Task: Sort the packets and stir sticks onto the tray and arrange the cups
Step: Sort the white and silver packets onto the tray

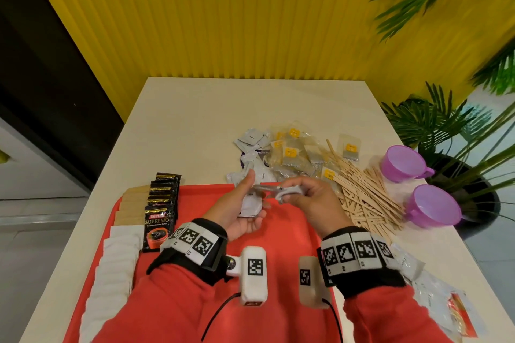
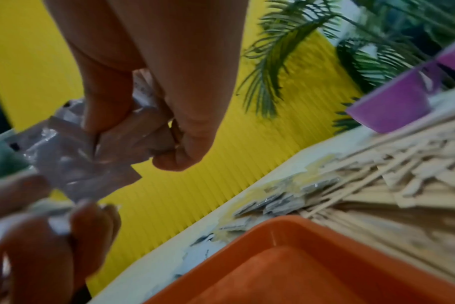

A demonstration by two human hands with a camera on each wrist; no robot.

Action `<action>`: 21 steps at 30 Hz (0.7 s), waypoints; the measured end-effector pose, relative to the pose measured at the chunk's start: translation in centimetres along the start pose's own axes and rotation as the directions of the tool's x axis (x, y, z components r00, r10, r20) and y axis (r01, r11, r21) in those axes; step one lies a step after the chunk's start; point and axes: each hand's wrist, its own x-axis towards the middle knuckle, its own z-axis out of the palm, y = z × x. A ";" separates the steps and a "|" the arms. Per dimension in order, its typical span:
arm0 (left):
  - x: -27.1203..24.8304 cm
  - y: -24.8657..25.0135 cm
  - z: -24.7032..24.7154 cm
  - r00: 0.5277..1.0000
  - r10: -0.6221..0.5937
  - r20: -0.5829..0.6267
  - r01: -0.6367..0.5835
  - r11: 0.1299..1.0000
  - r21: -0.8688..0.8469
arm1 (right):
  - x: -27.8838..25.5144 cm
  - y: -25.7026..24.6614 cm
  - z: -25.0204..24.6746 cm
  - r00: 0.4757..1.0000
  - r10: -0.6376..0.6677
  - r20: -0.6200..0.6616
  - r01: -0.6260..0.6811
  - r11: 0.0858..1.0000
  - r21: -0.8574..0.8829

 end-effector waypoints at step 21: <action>0.0 -0.2 0.9 0.963 0.266 -0.039 -0.265 0.964 0.030 | 0.1 2.0 0.2 0.956 0.266 -0.126 -0.237 0.949 0.208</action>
